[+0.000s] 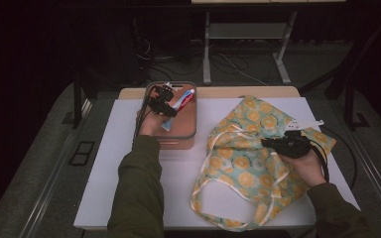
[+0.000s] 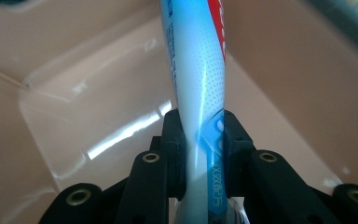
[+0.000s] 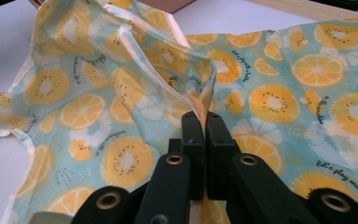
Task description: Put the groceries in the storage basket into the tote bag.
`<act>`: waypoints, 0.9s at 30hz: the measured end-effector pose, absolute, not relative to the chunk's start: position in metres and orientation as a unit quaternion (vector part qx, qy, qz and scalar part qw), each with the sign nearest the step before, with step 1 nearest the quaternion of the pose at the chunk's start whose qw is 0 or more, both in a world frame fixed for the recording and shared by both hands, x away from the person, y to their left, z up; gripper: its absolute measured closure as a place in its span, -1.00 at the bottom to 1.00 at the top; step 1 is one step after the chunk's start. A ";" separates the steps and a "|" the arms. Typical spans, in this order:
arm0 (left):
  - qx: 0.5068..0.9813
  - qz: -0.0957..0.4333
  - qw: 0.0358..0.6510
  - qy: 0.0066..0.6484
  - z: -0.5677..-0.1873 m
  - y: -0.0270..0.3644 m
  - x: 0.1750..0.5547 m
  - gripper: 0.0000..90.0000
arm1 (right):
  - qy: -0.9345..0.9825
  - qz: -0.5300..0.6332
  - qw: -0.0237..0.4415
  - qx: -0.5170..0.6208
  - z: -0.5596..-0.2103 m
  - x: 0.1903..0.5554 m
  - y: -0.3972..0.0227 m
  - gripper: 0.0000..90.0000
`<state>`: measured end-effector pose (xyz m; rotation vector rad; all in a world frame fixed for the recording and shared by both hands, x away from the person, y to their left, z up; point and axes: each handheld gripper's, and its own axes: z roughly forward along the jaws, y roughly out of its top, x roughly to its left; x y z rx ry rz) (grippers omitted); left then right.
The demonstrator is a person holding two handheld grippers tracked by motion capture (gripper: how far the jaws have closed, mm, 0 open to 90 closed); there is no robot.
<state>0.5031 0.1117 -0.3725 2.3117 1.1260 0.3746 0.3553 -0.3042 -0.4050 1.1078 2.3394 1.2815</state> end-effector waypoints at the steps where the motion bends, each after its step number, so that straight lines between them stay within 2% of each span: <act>1: 0.858 0.142 0.271 0.413 -0.368 0.113 0.500 0.66 | 0.803 0.440 0.126 0.380 -0.405 0.355 -0.304 0.96; 13: 0.864 0.133 0.314 0.371 -0.333 0.125 0.464 0.66 | 0.804 0.436 0.132 0.381 -0.405 0.357 -0.304 0.96; 27: 0.875 0.121 0.339 0.324 -0.325 0.134 0.414 0.66 | 0.807 0.431 0.133 0.381 -0.407 0.358 -0.304 0.96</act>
